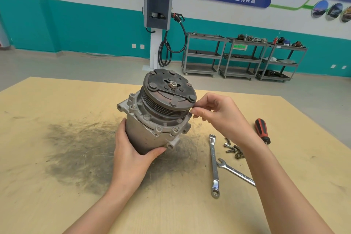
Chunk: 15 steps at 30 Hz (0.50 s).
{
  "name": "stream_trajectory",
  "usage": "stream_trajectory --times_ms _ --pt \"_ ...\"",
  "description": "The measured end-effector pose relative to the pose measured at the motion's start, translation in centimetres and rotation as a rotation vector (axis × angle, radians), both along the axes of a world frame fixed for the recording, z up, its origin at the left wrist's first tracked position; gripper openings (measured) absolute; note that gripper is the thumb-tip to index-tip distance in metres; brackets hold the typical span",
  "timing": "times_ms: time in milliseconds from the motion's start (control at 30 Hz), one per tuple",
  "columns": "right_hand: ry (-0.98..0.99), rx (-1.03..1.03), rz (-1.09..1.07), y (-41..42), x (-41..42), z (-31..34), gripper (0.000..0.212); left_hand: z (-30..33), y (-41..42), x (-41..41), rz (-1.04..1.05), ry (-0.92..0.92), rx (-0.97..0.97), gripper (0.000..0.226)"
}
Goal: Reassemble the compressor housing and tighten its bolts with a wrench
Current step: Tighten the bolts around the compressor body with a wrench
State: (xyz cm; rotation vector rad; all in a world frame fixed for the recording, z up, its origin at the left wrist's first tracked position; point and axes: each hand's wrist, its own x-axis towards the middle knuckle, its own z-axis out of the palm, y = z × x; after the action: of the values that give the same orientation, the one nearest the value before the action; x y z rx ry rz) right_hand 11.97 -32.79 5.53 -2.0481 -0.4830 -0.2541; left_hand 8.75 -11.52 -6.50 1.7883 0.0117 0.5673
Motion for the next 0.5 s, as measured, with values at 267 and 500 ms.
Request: stream_trajectory --times_ms 267,500 --pt "0.136 0.018 0.075 -0.72 -0.24 0.34 0.019 -0.05 0.04 -0.07 -0.003 -0.006 -0.005 0.117" --pt "0.140 0.042 0.057 -0.37 -0.09 0.10 0.007 -0.09 -0.02 -0.01 -0.009 -0.009 -0.009 0.117"
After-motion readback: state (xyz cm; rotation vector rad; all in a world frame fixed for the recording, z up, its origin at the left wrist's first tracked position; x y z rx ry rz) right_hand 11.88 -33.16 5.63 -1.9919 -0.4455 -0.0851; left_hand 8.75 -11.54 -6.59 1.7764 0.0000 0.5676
